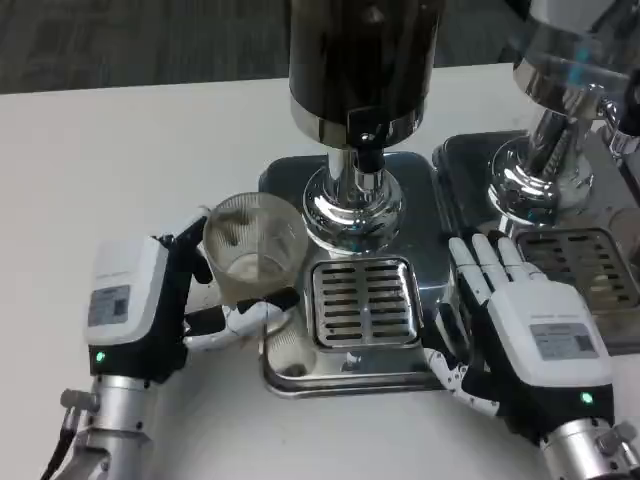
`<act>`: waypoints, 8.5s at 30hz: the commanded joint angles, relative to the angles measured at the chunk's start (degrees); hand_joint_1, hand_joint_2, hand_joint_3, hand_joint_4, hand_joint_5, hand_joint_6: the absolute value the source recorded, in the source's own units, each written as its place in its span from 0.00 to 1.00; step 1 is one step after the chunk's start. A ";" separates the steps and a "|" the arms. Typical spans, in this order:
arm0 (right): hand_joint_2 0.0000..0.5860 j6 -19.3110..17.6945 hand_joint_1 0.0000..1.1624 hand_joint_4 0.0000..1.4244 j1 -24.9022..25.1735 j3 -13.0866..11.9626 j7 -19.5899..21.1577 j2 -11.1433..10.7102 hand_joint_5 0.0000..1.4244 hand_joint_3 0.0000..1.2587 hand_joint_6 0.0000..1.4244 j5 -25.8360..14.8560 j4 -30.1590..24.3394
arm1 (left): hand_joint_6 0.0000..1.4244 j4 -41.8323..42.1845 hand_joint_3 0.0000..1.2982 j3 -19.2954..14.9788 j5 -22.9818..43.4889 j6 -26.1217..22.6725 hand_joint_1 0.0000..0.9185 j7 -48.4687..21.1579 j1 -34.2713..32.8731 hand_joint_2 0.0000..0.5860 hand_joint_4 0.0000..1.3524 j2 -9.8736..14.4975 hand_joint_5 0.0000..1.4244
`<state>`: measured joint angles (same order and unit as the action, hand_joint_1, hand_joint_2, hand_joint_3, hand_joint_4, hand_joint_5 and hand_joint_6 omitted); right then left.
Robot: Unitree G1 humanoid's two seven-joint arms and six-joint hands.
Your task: Grasp the cup under the faucet to collect the drink, then remove the cup.
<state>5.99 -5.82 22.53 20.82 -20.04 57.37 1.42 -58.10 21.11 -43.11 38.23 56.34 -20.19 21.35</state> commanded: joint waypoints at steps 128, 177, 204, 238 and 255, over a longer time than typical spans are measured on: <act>0.67 -3.53 0.43 0.00 -1.52 -5.34 -1.42 3.10 0.00 0.00 0.13 -10.14 -1.32 | 0.21 27.55 0.19 -13.09 40.12 21.35 0.00 -74.90 0.10 0.01 0.14 -4.56 0.26; 0.33 -25.75 0.52 0.00 19.06 -8.29 -13.60 7.79 0.00 0.00 0.05 -34.23 27.01 | 0.23 32.46 0.21 -12.85 26.58 21.04 0.00 -64.61 1.67 0.02 0.14 -1.10 0.27; 0.32 -30.82 0.53 0.00 24.15 -9.03 -12.07 10.43 0.00 0.00 0.05 -34.71 37.40 | 0.19 39.04 0.18 -20.10 27.78 17.08 0.00 -59.64 4.84 0.06 0.09 -0.58 0.22; 0.29 -28.07 0.54 0.00 21.88 -9.37 -11.90 11.10 0.00 0.00 0.05 -34.26 32.70 | 0.08 33.36 0.14 -31.17 18.79 4.40 0.00 -44.14 23.32 0.27 0.04 1.73 0.14; 0.28 -26.83 0.57 0.00 22.62 -7.32 -13.45 12.16 0.00 0.00 0.04 -34.22 33.32 | 0.09 36.02 0.14 -29.26 19.43 3.21 0.00 -41.28 30.28 0.29 0.04 1.11 0.15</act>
<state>-20.86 16.41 14.92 7.95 -8.09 23.34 34.02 -23.23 -8.39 -23.49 42.00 14.24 9.01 22.41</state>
